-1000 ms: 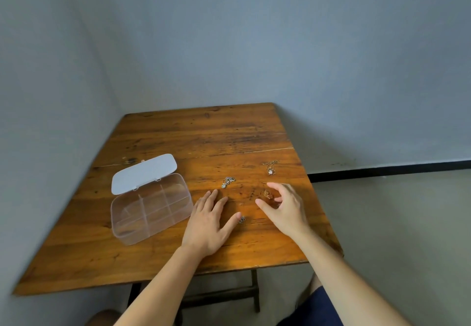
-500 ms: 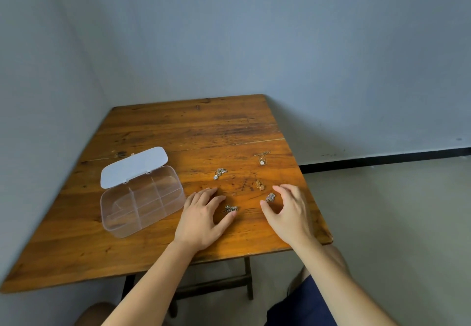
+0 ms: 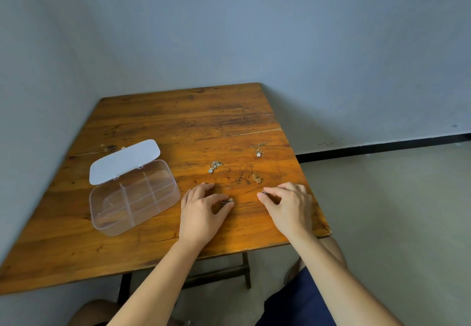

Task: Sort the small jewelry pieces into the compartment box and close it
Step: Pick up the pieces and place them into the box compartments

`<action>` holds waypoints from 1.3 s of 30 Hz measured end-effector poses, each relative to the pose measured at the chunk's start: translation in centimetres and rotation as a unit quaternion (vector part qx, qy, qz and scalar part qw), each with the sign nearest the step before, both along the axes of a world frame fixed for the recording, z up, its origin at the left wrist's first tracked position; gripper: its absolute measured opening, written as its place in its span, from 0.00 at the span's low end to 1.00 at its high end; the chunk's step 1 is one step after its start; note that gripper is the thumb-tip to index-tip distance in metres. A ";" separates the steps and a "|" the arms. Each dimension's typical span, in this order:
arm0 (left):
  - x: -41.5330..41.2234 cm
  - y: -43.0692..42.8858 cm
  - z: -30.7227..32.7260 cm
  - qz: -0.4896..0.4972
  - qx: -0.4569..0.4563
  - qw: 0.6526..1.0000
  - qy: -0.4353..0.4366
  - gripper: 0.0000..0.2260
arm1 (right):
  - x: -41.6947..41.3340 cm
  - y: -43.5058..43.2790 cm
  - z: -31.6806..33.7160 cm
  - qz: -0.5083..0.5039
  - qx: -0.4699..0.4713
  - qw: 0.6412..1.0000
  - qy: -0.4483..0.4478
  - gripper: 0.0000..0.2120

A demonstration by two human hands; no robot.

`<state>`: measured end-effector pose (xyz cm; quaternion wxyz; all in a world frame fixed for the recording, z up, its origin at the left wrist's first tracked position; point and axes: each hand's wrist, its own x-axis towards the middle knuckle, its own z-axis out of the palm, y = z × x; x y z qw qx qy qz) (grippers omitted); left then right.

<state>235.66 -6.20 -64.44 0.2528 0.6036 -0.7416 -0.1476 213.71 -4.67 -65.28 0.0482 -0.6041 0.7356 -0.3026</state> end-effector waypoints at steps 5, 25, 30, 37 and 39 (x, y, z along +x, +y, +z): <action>0.6 -0.2 -0.3 -0.016 -0.001 1.000 0.023 0.10 | 0.3 -0.1 0.0 0.015 0.004 1.000 -0.002 0.10; 12.0 0.7 6.9 0.124 -0.040 0.982 0.141 0.04 | 12.5 -4.9 5.1 0.160 0.007 0.969 -0.189 0.14; 14.5 0.5 5.5 0.161 -0.003 0.983 0.088 0.06 | 17.2 -6.2 6.3 0.216 0.037 0.959 -0.177 0.12; 14.7 1.1 4.2 0.168 0.031 0.982 0.075 0.09 | 18.2 -6.2 5.4 0.275 0.064 0.954 -0.100 0.13; 14.7 1.1 4.3 0.167 0.027 0.983 0.074 0.10 | 17.8 -6.1 5.3 0.280 0.056 0.953 -0.103 0.13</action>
